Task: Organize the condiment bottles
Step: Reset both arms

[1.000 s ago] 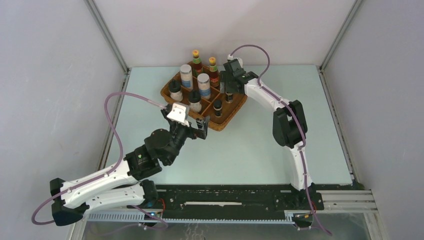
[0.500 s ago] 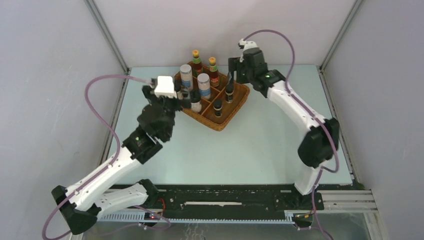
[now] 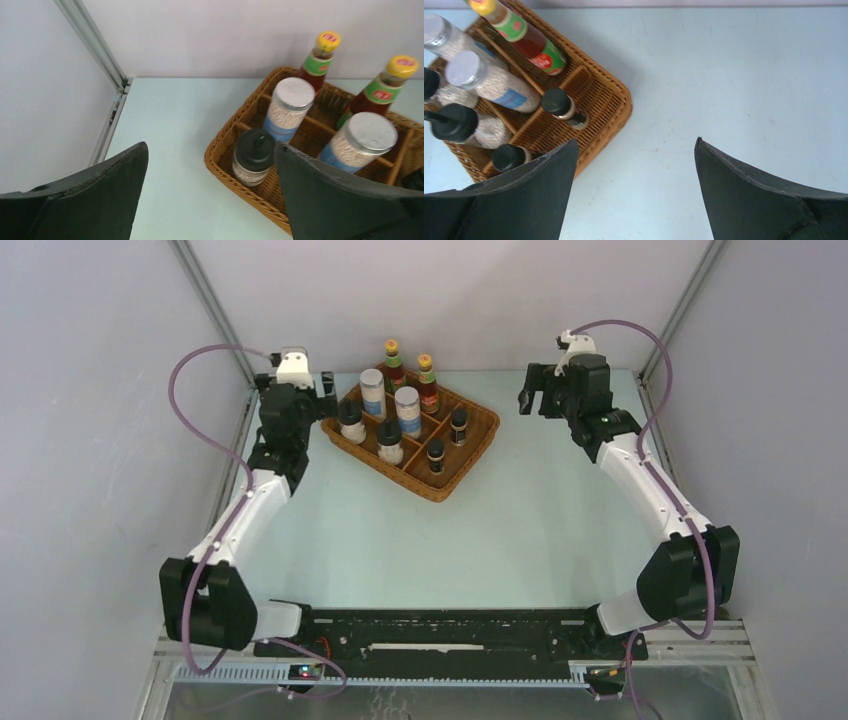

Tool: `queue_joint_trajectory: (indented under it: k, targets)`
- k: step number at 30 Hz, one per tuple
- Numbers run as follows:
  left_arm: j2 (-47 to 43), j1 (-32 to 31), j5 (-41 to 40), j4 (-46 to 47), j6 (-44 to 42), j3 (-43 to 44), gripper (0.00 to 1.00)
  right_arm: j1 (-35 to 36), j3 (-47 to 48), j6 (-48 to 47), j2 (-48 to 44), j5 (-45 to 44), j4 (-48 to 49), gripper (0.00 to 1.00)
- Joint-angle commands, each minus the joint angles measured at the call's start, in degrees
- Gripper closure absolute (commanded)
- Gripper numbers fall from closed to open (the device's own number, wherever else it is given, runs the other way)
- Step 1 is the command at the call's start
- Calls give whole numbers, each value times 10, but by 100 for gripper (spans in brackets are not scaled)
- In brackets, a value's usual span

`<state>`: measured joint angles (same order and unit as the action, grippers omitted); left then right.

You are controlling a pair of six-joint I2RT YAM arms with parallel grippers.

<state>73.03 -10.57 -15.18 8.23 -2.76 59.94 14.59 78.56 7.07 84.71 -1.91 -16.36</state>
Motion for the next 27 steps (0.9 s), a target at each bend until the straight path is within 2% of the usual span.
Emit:
queue_joint_trajectory:
  k: [1, 6, 9, 15, 27]
  targets:
    - [29, 59, 125, 71, 24, -32, 0, -15, -16, -24, -9, 13, 34, 5]
    - [53, 139, 190, 143, 70, -65, 0, -25, -33, -38, -1, 13, 59, 3]
    - [65, 165, 209, 199, 90, -87, 0, -34, -37, -49, 6, 13, 79, 2]
    - [80, 181, 221, 329, 58, -136, 0, -59, -60, -56, 2, 41, 155, 1]
    - [110, 216, 244, 424, 29, -183, 0, -80, -92, -64, 37, 19, 245, 0]
